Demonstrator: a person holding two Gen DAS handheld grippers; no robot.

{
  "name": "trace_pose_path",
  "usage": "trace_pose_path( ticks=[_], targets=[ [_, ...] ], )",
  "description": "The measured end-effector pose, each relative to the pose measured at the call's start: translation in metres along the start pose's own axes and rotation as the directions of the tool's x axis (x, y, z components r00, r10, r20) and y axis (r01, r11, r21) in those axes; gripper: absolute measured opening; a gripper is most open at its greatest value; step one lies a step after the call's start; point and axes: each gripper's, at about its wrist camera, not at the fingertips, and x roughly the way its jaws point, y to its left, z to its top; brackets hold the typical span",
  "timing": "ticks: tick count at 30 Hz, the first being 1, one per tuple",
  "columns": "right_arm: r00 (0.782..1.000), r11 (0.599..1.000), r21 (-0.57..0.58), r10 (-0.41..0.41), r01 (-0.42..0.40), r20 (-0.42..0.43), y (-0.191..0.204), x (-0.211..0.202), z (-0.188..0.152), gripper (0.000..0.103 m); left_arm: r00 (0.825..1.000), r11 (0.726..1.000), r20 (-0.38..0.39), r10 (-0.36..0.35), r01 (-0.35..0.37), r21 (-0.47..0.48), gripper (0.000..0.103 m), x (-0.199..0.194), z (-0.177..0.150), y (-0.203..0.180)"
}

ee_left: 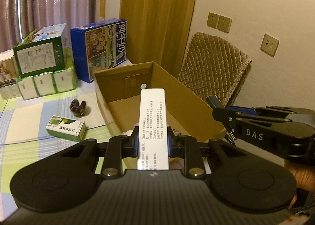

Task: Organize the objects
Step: 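Carry the white medicine box and USB stick over the cardboard box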

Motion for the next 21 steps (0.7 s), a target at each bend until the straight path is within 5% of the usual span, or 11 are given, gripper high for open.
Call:
trace_pose_path(
  ticks=[21],
  targets=[
    [1.000,0.999,0.052,-0.008,0.008,-0.013,-0.033,0.043,0.024,0.019,0.999,1.000,-0.038,-0.007,0.006,-0.027,0.026,0.077,0.024,0.010]
  ],
)
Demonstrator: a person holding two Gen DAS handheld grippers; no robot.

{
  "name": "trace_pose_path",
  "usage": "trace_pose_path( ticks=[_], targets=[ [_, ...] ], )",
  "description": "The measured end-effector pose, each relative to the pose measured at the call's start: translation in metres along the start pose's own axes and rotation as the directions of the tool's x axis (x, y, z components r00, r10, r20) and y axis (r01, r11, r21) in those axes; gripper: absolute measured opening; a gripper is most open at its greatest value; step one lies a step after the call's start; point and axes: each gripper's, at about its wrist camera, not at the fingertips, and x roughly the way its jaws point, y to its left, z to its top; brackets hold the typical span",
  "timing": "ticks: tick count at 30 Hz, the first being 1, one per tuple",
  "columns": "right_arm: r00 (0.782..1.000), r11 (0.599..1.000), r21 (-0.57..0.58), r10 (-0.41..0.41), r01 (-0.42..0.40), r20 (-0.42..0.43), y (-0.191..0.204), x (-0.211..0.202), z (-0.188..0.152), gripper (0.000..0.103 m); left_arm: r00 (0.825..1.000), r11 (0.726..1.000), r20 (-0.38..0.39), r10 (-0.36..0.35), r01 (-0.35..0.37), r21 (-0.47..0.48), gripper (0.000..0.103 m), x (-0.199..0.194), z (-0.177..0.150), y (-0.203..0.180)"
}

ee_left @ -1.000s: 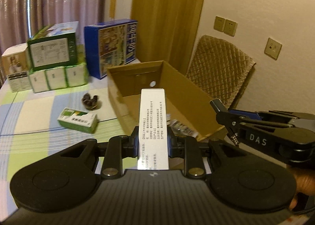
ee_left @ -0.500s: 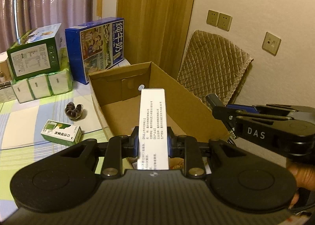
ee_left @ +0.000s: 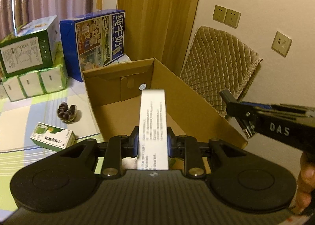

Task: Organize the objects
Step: 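Carry the white medicine box and USB stick over the cardboard box, then open both tools to release the medicine box and USB stick inside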

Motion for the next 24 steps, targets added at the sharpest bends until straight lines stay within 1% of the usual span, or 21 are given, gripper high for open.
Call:
trace_pose_path(
  ticks=[2,7,11,15,19,21,23,24],
  targets=[
    [1.000,1.000,0.002,0.001,-0.001,-0.003,-0.001,0.000,-0.002,0.019,1.000,1.000,0.007,0.015,-0.014,-0.008,0.032,0.001,0.002,0.004],
    [1.000,1.000,0.012,0.005,-0.005,-0.015,-0.003,0.002,-0.007,0.019,0.999,0.998,0.033,0.039,-0.038,-0.042,0.032,-0.012,0.001,0.018],
    [1.000,1.000,0.016,0.015,-0.014,-0.024,-0.001,0.004,-0.010,0.019,0.998,0.995,0.033,0.053,-0.050,-0.081,0.032,-0.024,-0.004,0.030],
    [0.999,0.999,0.023,0.029,-0.029,-0.031,0.003,0.006,-0.011,0.019,0.997,0.993,0.026,0.069,-0.066,-0.100,0.032,-0.033,-0.013,0.039],
    [0.999,0.999,0.026,0.046,-0.045,-0.029,0.008,0.010,-0.008,0.019,0.996,0.991,0.026,0.083,-0.079,-0.112,0.034,-0.038,-0.020,0.045],
    [0.997,0.997,0.043,0.071,-0.071,-0.009,0.008,0.013,-0.007,0.020,0.996,0.990,0.028,0.084,-0.080,-0.119,0.036,-0.041,-0.022,0.047],
    [0.995,0.992,0.077,0.097,-0.096,-0.004,0.004,0.017,-0.005,0.043,0.996,0.989,0.031,0.087,-0.083,-0.123,0.038,-0.044,-0.023,0.049],
    [0.995,0.990,0.097,0.099,-0.099,0.004,0.002,0.017,-0.005,0.062,0.996,0.989,0.033,0.089,-0.084,-0.124,0.039,-0.045,-0.024,0.050]
  ],
)
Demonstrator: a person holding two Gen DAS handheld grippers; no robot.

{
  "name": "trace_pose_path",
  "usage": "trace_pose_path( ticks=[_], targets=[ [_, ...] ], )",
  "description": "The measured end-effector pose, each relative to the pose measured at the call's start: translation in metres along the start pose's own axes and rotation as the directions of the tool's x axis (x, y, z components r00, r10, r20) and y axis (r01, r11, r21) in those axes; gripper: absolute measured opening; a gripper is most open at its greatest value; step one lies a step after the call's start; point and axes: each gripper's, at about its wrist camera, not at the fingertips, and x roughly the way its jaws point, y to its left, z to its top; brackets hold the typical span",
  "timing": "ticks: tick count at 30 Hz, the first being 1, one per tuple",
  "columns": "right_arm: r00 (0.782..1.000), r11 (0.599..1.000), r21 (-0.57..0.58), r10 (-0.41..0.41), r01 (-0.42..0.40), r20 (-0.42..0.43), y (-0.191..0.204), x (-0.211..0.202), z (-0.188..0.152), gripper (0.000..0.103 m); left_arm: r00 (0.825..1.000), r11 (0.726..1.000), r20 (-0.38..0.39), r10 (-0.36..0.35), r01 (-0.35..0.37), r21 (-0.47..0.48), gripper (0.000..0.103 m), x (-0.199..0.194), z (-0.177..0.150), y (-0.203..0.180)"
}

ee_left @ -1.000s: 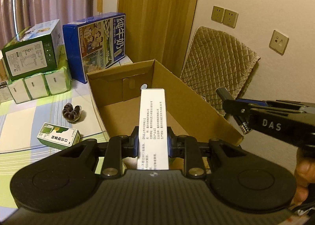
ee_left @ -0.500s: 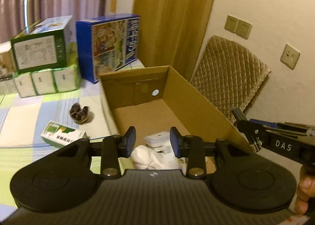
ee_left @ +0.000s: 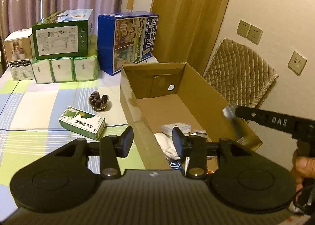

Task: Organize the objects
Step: 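Open both tools to release the medicine box and USB stick inside, then move both tools back toward the green medicine box and dark scrunchie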

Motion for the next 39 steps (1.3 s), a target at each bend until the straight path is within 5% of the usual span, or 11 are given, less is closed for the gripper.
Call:
trace_pose_path(
  ticks=[13,24,30,39],
  targets=[
    [0.999,0.998,0.058,-0.021,0.019,0.028,0.005,-0.051,-0.020,0.076,0.998,0.998,0.016,0.055,-0.054,-0.027,0.071,-0.039,-0.018,0.026],
    [1.000,1.000,-0.015,0.013,-0.013,-0.003,0.057,-0.087,-0.057,0.094,0.995,0.995,0.019,0.095,-0.094,-0.040,0.092,-0.083,-0.043,0.047],
    [0.999,0.997,-0.061,0.050,-0.051,-0.022,0.089,-0.092,-0.067,0.101,0.990,0.989,0.033,0.139,-0.138,-0.044,0.102,-0.106,-0.053,0.061],
    [0.994,0.989,-0.106,0.095,-0.101,-0.059,0.123,-0.085,-0.081,0.101,0.975,0.973,0.032,0.218,-0.215,-0.084,0.102,-0.131,-0.064,0.098]
  ],
)
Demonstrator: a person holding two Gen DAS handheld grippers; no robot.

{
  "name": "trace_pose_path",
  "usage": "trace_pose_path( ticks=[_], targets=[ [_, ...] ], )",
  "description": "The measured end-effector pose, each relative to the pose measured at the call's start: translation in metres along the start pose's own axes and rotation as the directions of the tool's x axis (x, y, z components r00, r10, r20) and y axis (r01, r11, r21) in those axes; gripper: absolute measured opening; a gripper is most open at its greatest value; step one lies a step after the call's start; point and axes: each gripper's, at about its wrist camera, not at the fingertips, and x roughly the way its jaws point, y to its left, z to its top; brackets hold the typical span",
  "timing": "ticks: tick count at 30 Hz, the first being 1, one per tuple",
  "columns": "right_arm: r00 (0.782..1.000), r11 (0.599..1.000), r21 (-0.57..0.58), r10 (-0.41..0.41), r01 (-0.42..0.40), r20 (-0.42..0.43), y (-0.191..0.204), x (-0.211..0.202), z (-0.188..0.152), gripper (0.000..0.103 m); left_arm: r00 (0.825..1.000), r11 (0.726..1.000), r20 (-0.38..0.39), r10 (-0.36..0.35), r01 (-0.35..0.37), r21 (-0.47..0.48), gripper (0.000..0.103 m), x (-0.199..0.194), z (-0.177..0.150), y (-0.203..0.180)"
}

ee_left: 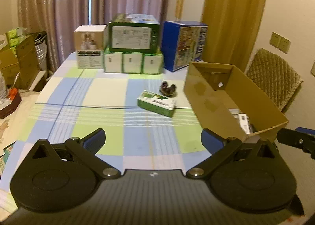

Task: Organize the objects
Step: 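Move both tools back toward the green medicine box and dark scrunchie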

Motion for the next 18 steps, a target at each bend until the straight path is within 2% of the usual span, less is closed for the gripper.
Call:
trace_pose_path(
  ticks=[18],
  targets=[
    [0.999,0.998,-0.046,0.030,-0.032,-0.027,0.025,0.014,-0.003,0.101,0.999,0.998,-0.021,0.042,-0.043,-0.045,0.102,0.000,-0.009,0.034]
  ],
)
